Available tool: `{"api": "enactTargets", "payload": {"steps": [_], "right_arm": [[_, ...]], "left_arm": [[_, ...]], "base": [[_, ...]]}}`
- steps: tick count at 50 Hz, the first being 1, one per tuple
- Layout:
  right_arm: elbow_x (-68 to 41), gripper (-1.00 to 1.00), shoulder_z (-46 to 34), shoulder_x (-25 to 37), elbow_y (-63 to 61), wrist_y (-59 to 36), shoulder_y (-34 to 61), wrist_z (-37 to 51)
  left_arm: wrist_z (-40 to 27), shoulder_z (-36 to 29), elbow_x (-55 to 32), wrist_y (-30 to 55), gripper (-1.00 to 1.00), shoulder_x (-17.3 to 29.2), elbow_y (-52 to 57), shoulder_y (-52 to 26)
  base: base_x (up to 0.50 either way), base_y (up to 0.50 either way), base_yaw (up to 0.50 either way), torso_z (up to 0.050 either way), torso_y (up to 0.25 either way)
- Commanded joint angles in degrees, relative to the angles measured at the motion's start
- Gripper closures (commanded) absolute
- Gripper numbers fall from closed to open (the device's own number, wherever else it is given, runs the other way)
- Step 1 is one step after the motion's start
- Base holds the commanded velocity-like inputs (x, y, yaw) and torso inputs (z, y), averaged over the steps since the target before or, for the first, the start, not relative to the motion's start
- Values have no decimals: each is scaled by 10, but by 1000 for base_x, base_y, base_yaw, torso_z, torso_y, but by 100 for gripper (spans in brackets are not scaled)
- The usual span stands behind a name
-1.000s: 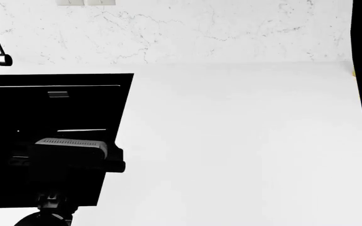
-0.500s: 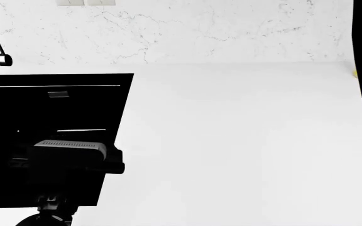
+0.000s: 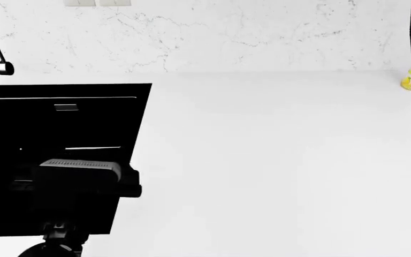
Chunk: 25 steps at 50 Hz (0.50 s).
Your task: Pick the yogurt and yogurt from the counter and place them in the cabinets closest to them.
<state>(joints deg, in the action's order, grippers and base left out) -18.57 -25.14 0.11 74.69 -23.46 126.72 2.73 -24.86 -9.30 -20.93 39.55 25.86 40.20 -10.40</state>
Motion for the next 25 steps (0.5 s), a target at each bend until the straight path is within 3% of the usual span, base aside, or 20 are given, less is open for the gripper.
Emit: {"api": "enactTargets", "payload": {"steps": [1,7,13,18,25], "right_arm": [[5,-100,11,-1,3,10,19,-25],[9,-100,29,-1,3,19,38,-33],[-48,-100,-38,0,-7,18,50,-35],[-77,-100,-37,53,-248,-124,-2,20],[-104,-100,-24,90,-400,-209,-23,60]], "left_arm": [[-2,-5,-1,7,-100,-1,0,-12],[-3,-7,-3,13,-100,0,3,-16],[-4,-10,-3,16,-100,1,4,-20],[-5,-10,-4,18,-100,1,5,-22],[-6,-12,-5,21,-100,2,7,-24]], "base": [[0,0,0,0,0],[0,0,0,0,0],[0,0,0,0,0],[0,0,0,0,0],[0,0,0,0,0]]}}
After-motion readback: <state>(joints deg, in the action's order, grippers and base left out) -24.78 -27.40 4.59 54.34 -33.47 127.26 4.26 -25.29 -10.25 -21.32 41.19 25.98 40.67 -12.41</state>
